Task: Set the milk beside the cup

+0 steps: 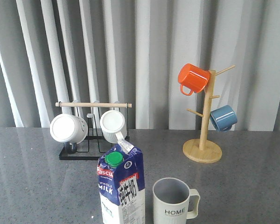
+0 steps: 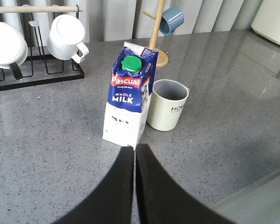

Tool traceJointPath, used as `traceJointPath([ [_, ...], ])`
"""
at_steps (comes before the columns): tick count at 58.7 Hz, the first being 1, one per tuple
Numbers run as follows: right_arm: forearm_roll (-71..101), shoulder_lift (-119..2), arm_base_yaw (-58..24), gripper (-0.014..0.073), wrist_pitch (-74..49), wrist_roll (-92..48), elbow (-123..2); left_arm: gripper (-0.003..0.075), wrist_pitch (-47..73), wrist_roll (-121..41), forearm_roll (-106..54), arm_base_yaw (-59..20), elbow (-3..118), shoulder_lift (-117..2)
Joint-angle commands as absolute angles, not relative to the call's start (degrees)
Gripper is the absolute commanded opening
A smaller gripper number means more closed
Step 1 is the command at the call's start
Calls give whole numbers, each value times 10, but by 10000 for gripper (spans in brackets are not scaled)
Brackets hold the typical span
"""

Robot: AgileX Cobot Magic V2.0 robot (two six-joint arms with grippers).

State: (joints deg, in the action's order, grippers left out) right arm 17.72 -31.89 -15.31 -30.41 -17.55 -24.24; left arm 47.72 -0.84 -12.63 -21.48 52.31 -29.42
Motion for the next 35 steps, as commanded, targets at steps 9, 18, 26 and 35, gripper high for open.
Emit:
traceJointPath([
  [9, 181, -319, -152, 24, -272, -178, -259, -8, 447, -8, -107, -217, 531, -263],
  [18, 181, -319, -152, 24, -272, -178, -259, -8, 465, -6, -54, -217, 528, -260],
  [26, 181, -319, -152, 24, -272, -178, -259, -8, 412, -6, 8, -210, 476, -237],
  [35, 181, -319, -152, 24, -272, -178, -259, -8, 262, -6, 27, -168, 336, -165],
])
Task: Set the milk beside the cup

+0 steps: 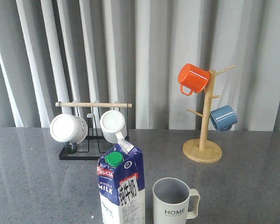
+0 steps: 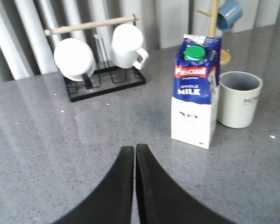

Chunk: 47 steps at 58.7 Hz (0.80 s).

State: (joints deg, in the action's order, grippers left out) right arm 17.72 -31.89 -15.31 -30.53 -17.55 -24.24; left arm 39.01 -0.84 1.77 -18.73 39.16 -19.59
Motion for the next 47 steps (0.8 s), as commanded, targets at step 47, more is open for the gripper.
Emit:
traceJointPath([
  [47, 181, -318, -152, 24, -280, -178, -259, -8, 36, 28, 37, -24, -2, 13],
])
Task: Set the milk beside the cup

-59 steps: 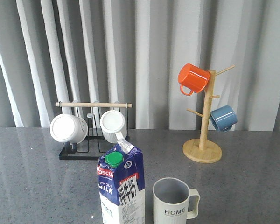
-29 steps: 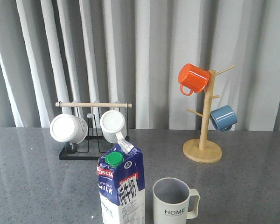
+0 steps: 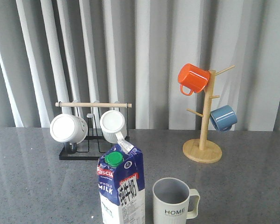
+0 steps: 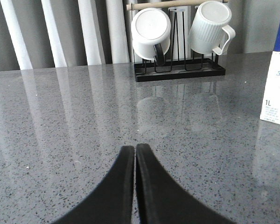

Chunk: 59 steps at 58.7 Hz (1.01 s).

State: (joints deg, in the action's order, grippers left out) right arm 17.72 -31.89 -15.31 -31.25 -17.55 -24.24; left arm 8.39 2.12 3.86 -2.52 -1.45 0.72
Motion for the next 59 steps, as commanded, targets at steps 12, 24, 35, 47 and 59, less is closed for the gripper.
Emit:
traceJointPath([
  [12, 181, -318, -152, 24, -280, -178, -259, -8, 9, 28, 37, -24, -2, 13],
  [24, 181, -318, -152, 24, -280, -178, -259, -7, -25, 28, 37, -24, -2, 13],
  [35, 181, -318, -152, 24, -280, -178, -259, -7, -43, 28, 37, -23, -2, 13],
  [47, 181, -318, -152, 24, -280, -178, -259, -7, -35, 27, 37, -23, -2, 13],
  [59, 181, -318, -152, 24, -280, -178, -259, -7, -34, 27, 37, -23, -2, 13],
])
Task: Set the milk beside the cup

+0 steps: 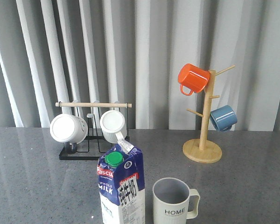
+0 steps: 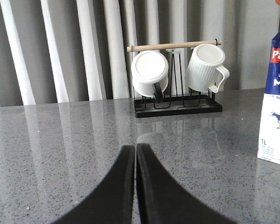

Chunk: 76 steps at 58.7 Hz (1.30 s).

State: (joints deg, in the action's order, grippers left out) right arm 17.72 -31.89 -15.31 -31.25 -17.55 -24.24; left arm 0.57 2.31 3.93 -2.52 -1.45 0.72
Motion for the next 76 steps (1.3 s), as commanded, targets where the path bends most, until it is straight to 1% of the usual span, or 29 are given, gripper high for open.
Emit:
traceJointPath([
  [1, 181, -318, -152, 24, -280, -178, -259, -7, -34, 27, 37, -23, -2, 13],
  [14, 181, -318, -152, 24, -280, -178, -259, -7, -53, 33, 35, -23, -2, 13],
  [26, 181, -318, -152, 24, -280, -178, -259, -7, -32, 33, 37, -23, -2, 13],
  [76, 181, -318, -152, 24, -281, -178, -259, -7, -32, 33, 37, -24, -2, 13],
])
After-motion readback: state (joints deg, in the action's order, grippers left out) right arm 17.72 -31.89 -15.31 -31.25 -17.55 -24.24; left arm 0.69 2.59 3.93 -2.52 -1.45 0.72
